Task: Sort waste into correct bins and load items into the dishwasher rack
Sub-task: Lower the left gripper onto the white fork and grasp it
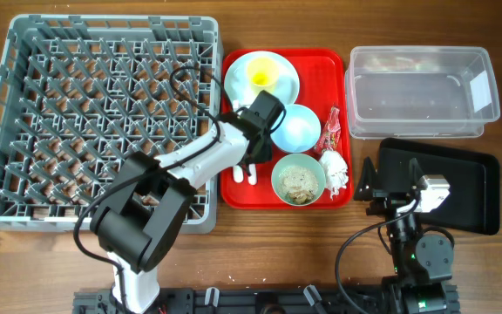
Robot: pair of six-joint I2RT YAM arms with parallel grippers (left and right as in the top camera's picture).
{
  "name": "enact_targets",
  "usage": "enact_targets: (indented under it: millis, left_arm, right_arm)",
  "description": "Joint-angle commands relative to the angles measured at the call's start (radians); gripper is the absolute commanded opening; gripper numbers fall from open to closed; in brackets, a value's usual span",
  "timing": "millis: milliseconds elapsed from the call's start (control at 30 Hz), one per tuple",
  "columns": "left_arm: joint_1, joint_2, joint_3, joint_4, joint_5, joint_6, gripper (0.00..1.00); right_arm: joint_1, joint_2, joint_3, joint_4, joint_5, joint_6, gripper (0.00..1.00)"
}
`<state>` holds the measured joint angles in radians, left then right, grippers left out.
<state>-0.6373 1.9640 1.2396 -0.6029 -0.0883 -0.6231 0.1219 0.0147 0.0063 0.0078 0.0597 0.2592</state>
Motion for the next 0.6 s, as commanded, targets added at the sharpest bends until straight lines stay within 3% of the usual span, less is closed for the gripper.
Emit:
enact_targets:
  millis: [0,33,167,400,433,533,567]
  left_arm:
    - [-0.002,0.014,-0.076,0.026,-0.006,-0.021,0.21]
    - [-0.002,0.014,-0.074,0.026,-0.006,-0.021,0.04]
    - [0.0,-0.048,0.006,0.0,-0.007,-0.013,0.04]
    - [0.012,-0.364,0.113,-0.104,-0.021,0.023,0.04]
    - [0.011,-0.366,0.113,-0.131,-0.022,0.011,0.05]
    - [0.011,-0.293,0.09,-0.153,-0.022,-0.052,0.26]
    - [0.011,-0.251,0.086,-0.153,-0.022,-0.072,0.27]
  right_arm:
    - [0.004,-0.005,-0.001,0.005,-0.009,-0.008,1.0]
    - [0.004,-0.005,-0.001,0.005,-0.009,-0.008,1.0]
    - [0.004,-0.005,-0.001,0.005,-0.009,-0.008,1.0]
    - [0.004,-0.005,-0.001,0.005,-0.009,-0.008,1.0]
    - [0.004,-0.005,-0.001,0.005,-0.009,-0.008,0.99]
    - [0.004,-0.005,-0.001,0.005,-0.009,-0.008,1.0]
    - [0.004,-0.005,-0.001,0.005,-0.009,-0.008,1.0]
